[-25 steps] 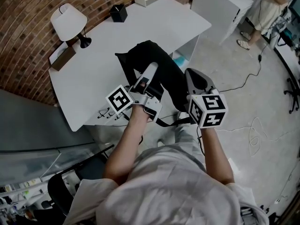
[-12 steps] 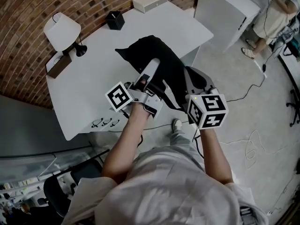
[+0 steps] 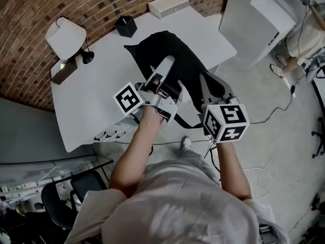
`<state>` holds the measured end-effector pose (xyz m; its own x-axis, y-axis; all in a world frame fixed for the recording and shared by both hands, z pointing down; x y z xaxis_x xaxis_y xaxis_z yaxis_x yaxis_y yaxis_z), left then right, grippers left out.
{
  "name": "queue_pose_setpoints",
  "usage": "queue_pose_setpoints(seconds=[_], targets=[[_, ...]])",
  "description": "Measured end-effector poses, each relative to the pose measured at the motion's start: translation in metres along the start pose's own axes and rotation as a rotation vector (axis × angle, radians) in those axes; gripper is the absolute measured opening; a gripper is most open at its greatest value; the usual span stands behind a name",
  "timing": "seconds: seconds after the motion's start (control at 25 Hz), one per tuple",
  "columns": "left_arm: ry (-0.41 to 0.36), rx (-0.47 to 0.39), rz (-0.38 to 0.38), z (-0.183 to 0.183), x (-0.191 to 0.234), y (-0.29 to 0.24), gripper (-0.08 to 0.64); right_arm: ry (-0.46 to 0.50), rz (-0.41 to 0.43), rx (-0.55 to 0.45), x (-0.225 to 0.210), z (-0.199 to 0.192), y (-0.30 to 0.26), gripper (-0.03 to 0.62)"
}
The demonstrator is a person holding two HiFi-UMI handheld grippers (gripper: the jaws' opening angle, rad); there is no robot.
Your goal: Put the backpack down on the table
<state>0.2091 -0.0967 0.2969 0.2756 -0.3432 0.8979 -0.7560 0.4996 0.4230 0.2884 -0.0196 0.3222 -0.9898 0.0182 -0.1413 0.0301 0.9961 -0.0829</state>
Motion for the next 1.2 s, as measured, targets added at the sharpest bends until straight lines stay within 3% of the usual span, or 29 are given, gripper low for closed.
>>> queue_pose_setpoints(seconds=[0.68, 1.2], targets=[[-0.082, -0.153, 0.012, 0.038, 0.022, -0.052, 0.081, 0.007, 0.163, -0.016, -0.031, 0.018, -0.058, 0.002], [-0.102, -0.215, 0.018, 0.112, 0.045, -0.061, 0.081, 0.022, 0.213, -0.016, -0.009, 0.022, -0.126, 0.002]])
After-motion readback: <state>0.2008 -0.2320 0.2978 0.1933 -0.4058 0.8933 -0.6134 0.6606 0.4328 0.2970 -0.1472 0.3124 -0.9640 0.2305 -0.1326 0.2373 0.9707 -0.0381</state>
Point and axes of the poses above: the fingertips, and each gripper's own axes: y backward along the fingers, x to its left, z out of its top, the point moved 1 cm from there along y, backward along the fingers, and after that the axes turned 7 degrees about -x, right-handed, at the moved point
